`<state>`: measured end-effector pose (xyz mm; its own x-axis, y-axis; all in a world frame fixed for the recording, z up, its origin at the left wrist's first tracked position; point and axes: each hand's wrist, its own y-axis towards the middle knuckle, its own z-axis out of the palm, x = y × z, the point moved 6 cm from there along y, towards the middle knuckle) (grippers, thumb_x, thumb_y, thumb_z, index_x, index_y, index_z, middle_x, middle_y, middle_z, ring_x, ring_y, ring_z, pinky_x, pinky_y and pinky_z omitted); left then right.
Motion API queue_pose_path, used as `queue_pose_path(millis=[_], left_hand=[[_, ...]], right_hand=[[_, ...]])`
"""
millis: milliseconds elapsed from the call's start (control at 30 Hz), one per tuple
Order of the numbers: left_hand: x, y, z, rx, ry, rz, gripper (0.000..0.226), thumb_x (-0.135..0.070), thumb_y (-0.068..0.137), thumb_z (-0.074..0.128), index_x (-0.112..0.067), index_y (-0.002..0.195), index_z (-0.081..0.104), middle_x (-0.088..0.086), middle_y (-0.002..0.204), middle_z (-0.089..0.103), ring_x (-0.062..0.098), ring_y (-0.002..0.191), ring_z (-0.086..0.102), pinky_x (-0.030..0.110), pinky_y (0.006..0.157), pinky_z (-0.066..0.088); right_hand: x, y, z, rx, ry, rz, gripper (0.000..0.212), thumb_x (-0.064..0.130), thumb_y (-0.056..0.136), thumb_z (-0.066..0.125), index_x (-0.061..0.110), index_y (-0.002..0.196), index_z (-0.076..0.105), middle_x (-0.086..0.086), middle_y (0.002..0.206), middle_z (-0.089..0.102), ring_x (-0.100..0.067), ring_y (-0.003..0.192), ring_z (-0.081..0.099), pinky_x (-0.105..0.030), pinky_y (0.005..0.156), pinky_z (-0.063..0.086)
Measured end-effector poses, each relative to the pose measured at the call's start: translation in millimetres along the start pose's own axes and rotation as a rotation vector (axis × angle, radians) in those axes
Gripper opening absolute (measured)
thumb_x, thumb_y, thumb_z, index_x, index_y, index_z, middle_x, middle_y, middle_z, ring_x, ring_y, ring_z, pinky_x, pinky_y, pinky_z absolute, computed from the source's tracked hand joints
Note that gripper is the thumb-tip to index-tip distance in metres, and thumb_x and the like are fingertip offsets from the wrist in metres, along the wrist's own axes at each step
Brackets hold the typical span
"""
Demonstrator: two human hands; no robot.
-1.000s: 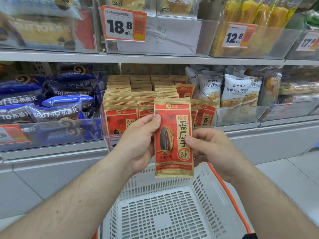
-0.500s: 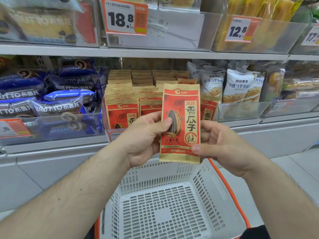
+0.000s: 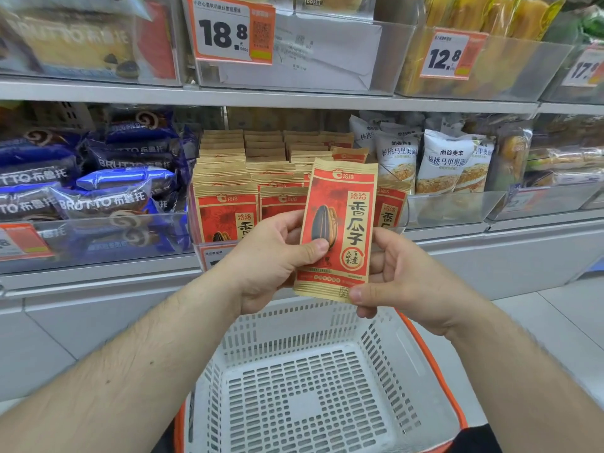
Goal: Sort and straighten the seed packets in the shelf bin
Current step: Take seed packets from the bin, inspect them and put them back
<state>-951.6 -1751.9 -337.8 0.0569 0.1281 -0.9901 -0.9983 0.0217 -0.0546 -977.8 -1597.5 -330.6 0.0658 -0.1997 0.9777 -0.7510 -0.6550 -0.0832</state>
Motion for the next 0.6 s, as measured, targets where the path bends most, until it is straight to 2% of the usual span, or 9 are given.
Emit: queue_pose_path(millis=[67,133,200,267,367,433,533,600], left_hand=[[-3.7,0.6,-5.1,-0.113,0.214,0.09,0.04,-0.006,0.092,0.069,-0.029,0.124,0.061,-0.004,0.112,0.074,0.016,0.103,0.071,0.043,0.089,0.059],[-6.9,-0.8,-5.0,-0.18,0.328,0.143,0.043,-0.023,0.084,0.079,-0.041,0.116,0.056,-0.013,0.11,0.072,0.006,0.102,0.069,0.041,0.093,0.057],[-6.0,-2.9,-1.4,-0.181,0.323,0.134,0.056,-0.045,0.067,0.086,-0.043,0.113,0.052,-0.015,0.111,0.071,0.002,0.104,0.067,0.038,0.094,0.055],[-2.5,-2.7,0.2,-0.18,0.313,0.113,0.073,-0.06,0.049,0.083,-0.044,0.112,0.049,-0.015,0.111,0.069,0.002,0.105,0.066,0.035,0.092,0.054],[4.3,0.3,0.2,-0.149,0.259,0.072,0.089,-0.056,0.045,0.084,-0.037,0.125,0.05,-0.015,0.108,0.07,0.001,0.099,0.067,0.03,0.088,0.052],[7.2,1.5,0.5,-0.106,0.183,0.034,0.093,-0.049,0.045,0.086,-0.03,0.129,0.052,-0.013,0.103,0.071,0.003,0.092,0.069,0.028,0.078,0.052],[9.0,0.9,2.7,-0.043,0.159,0.003,0.094,-0.048,0.044,0.086,-0.029,0.13,0.053,-0.01,0.099,0.071,0.007,0.083,0.068,0.022,0.06,0.049],[11.8,0.4,5.5,-0.007,0.181,-0.013,0.091,-0.047,0.043,0.086,-0.031,0.126,0.054,-0.009,0.1,0.072,0.008,0.086,0.069,0.025,0.064,0.051]], right_hand=[[-1.2,1.5,4.0,-0.023,-0.075,0.014,0.066,-0.01,0.075,0.076,0.018,0.128,0.047,-0.011,0.093,0.076,-0.033,0.072,0.07,-0.037,0.059,0.057],[-1.3,1.7,11.0,-0.034,-0.145,0.026,0.067,-0.015,0.077,0.073,0.026,0.123,0.047,-0.001,0.086,0.077,-0.019,0.064,0.071,-0.031,0.057,0.057],[-1.4,2.5,18.2,-0.033,-0.208,0.009,0.068,-0.01,0.074,0.077,0.031,0.119,0.047,0.003,0.086,0.075,-0.012,0.063,0.071,-0.026,0.057,0.055],[-0.9,3.1,21.5,-0.035,-0.285,-0.011,0.065,0.0,0.069,0.085,0.03,0.113,0.048,0.001,0.091,0.073,-0.006,0.065,0.069,-0.023,0.059,0.053],[-0.9,2.7,21.0,-0.008,-0.394,-0.05,0.06,0.029,0.064,0.09,0.03,0.11,0.051,-0.004,0.092,0.072,-0.012,0.068,0.067,-0.034,0.063,0.057],[2.3,1.1,16.7,-0.033,-0.392,-0.094,0.053,0.047,0.061,0.082,0.032,0.104,0.055,-0.001,0.085,0.072,-0.019,0.069,0.067,-0.042,0.064,0.058],[11.2,-0.2,7.3,-0.165,-0.16,-0.198,0.04,0.047,0.067,0.072,0.02,0.095,0.059,-0.001,0.067,0.066,-0.018,0.053,0.061,-0.035,0.054,0.052],[17.4,-1.0,3.0,-0.27,-0.079,-0.262,0.024,0.038,0.08,0.064,0.016,0.087,0.059,-0.002,0.06,0.064,-0.017,0.046,0.056,-0.031,0.051,0.048]])
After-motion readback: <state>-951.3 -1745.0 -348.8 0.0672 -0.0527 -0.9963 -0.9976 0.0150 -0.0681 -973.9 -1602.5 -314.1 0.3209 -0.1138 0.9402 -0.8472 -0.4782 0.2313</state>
